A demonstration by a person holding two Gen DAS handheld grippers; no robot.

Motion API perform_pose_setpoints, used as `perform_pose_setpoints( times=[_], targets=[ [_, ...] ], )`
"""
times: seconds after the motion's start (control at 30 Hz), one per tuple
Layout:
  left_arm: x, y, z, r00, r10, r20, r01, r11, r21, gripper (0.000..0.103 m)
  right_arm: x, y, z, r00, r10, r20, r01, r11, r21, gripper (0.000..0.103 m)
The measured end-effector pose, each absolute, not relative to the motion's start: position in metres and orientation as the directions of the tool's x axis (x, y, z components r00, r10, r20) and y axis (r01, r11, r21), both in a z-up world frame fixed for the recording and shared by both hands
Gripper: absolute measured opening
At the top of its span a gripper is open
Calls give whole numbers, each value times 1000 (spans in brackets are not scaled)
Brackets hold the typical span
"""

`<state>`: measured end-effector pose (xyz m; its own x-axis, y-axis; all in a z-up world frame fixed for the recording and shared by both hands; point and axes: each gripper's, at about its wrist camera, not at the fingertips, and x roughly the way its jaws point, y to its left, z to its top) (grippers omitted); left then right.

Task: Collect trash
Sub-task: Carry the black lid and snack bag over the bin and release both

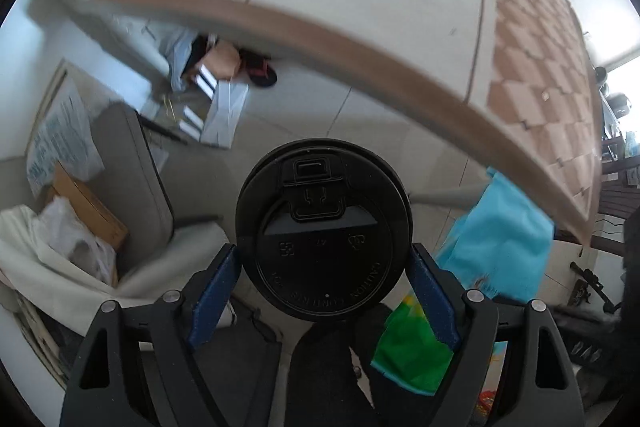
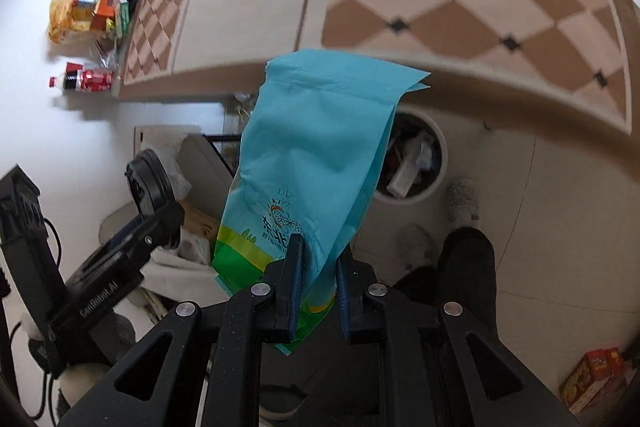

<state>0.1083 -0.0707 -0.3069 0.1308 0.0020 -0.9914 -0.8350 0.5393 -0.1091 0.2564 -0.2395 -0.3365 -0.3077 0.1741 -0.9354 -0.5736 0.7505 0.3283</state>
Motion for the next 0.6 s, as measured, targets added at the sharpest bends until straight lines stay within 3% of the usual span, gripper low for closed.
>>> perform_pose_setpoints(
  times=[0.2, 0.43, 0.6],
  targets=[
    [119, -61, -422, 114, -122, -986, -847, 507, -161, 84, 240, -268, -453, -355, 59, -933, -560, 786, 263, 16],
    [158, -33, -578, 155, -310, -938, -840, 459, -290, 84, 283, -266, -620, -333, 15, -943, -491, 851, 187, 16],
    [180, -28, -670, 120, -430, -895, -837, 440, -324, 87, 317, -251, -709, -353, -18, -936, -485, 859, 166, 16]
  ],
)
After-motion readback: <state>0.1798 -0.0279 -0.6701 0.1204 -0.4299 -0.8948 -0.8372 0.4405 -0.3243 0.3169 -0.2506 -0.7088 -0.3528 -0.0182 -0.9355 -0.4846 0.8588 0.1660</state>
